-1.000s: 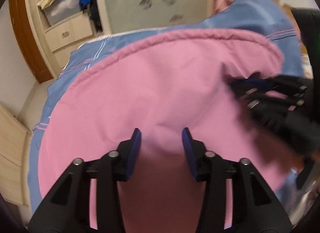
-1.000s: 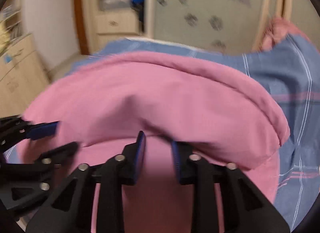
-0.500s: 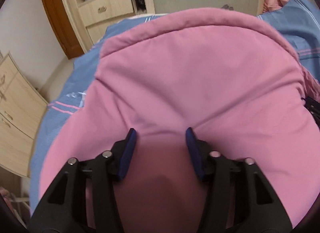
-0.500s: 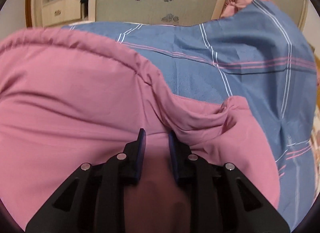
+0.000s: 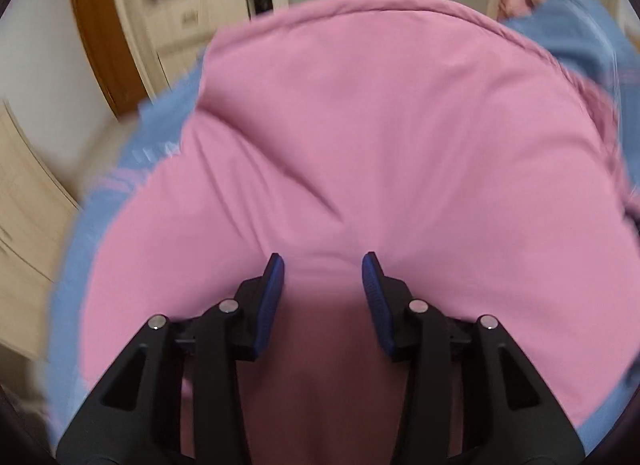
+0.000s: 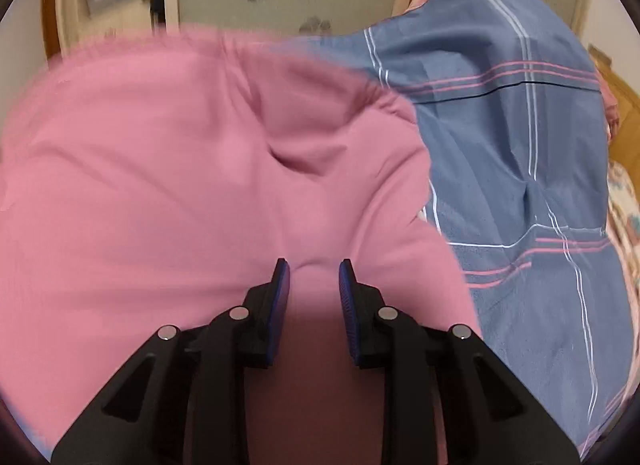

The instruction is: Fold large clothes

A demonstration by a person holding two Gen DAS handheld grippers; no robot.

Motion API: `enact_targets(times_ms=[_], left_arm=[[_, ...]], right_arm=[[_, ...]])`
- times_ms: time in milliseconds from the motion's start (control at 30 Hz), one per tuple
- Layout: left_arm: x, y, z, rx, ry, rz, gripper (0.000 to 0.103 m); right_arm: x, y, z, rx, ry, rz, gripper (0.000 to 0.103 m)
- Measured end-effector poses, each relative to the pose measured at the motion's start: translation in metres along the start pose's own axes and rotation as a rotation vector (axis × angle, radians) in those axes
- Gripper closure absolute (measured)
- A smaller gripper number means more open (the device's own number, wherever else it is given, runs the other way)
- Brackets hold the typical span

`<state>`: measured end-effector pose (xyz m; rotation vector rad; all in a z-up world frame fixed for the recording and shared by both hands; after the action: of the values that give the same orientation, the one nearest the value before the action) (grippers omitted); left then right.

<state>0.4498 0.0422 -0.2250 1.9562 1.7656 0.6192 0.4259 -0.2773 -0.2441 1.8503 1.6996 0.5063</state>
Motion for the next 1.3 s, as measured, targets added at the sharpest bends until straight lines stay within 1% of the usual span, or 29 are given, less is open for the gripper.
enact_targets(times_ms=[33,67,133,167,200,267,300,367,500,567,633,733,800,833,867,900,933,967,1000,1033,1067,1100,1167,1233,1267,1300], left_arm=[[0.004,0.001,0.002,0.012,-0.023,-0.033,0.06],[0.003,0.002,0.005,0.021,-0.013,-0.023,0.06],[-0.005,0.002,0.008,0.018,0.03,0.02,0.059],[-0.007,0.0,0.01,0.016,0.038,0.015,0.059],[-0.007,-0.001,0.012,0.017,0.035,-0.002,0.059],[-0.007,-0.005,0.013,0.02,0.033,-0.019,0.059],[-0.008,-0.006,0.014,0.019,0.042,-0.015,0.059],[-0.012,-0.008,0.015,0.019,0.065,0.0,0.059],[-0.016,-0.011,0.012,0.02,0.08,-0.004,0.059],[-0.017,-0.013,0.016,0.025,0.083,-0.007,0.059],[-0.017,-0.014,0.016,0.038,0.081,-0.022,0.059],[-0.017,-0.013,0.017,0.05,0.098,-0.022,0.059],[-0.021,-0.011,0.012,0.07,0.13,-0.011,0.06],[-0.026,-0.006,0.004,0.082,0.143,0.023,0.065],[-0.028,0.0,-0.006,0.074,0.109,0.053,0.074],[-0.03,0.006,-0.02,0.04,0.046,0.074,0.074],[-0.031,0.014,-0.039,-0.027,0.003,0.084,0.072],[-0.032,0.024,-0.054,-0.087,0.01,0.076,0.063],[-0.031,0.035,-0.065,-0.137,0.014,0.05,0.055],[-0.031,0.044,-0.07,-0.163,-0.003,0.022,0.041],[-0.033,0.056,-0.069,-0.173,-0.04,-0.003,0.038],[-0.036,0.067,-0.062,-0.161,-0.052,-0.004,0.038],[-0.044,0.083,-0.043,-0.141,-0.014,0.014,0.037],[-0.049,0.094,-0.021,-0.139,0.026,0.013,0.033],[-0.049,0.096,-0.01,-0.133,0.036,0.014,0.029],[-0.049,0.097,0.008,-0.118,0.058,0.028,0.025]], right_arm=[[0.002,0.0,0.003,0.005,-0.013,0.0,0.077],[0.005,0.0,0.004,0.008,-0.03,-0.006,0.077],[0.014,0.001,0.011,0.012,-0.059,-0.041,0.076],[0.017,0.0,0.014,0.014,-0.063,-0.053,0.076],[0.017,0.0,0.017,0.017,-0.059,-0.055,0.076],[0.011,0.0,0.019,0.028,-0.021,-0.025,0.076],[0.007,0.0,0.019,0.033,0.002,-0.005,0.076],[0.005,0.0,0.019,0.032,0.016,0.006,0.076],[0.01,-0.004,0.013,-0.005,-0.021,-0.012,0.076],[0.011,-0.007,0.011,-0.014,-0.019,-0.013,0.076],[0.009,-0.008,0.011,-0.011,-0.007,-0.004,0.076],[0.008,-0.006,0.012,-0.009,-0.013,-0.012,0.076],[0.008,-0.001,0.013,0.009,-0.033,-0.034,0.076],[0.01,0.008,0.008,0.024,-0.063,-0.077,0.076],[0.013,0.017,-0.004,0.005,-0.07,-0.106,0.076],[0.014,0.023,-0.019,-0.053,-0.031,-0.11,0.076],[0.015,0.035,-0.043,-0.148,0.048,-0.095,0.072],[0.016,0.047,-0.057,-0.198,0.092,-0.069,0.068],[0.018,0.061,-0.066,-0.227,0.127,-0.028,0.059],[0.022,0.071,-0.069,-0.233,0.168,0.004,0.051],[0.027,0.083,-0.066,-0.226,0.218,0.024,0.049],[0.036,0.096,-0.055,-0.203,0.24,0.031,0.049],[0.048,0.11,-0.031,-0.18,0.2,0.031,0.049],[0.057,0.114,-0.003,-0.154,0.214,0.053,0.049],[0.06,0.112,0.01,-0.143,0.224,0.066,0.047],[0.059,0.107,0.025,-0.137,0.229,0.08,0.041]])
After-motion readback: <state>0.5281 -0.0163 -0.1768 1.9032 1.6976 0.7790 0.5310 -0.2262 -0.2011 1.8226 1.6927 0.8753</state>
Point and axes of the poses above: each gripper's, at about its wrist camera, not at the fingertips, and z roughly the way its jaws point, x to its left, y to its top, the point moved 1 cm from there along z, roughly the way its jaws point, and after that the axes turned 5 degrees about z, right-handed, at the moved point
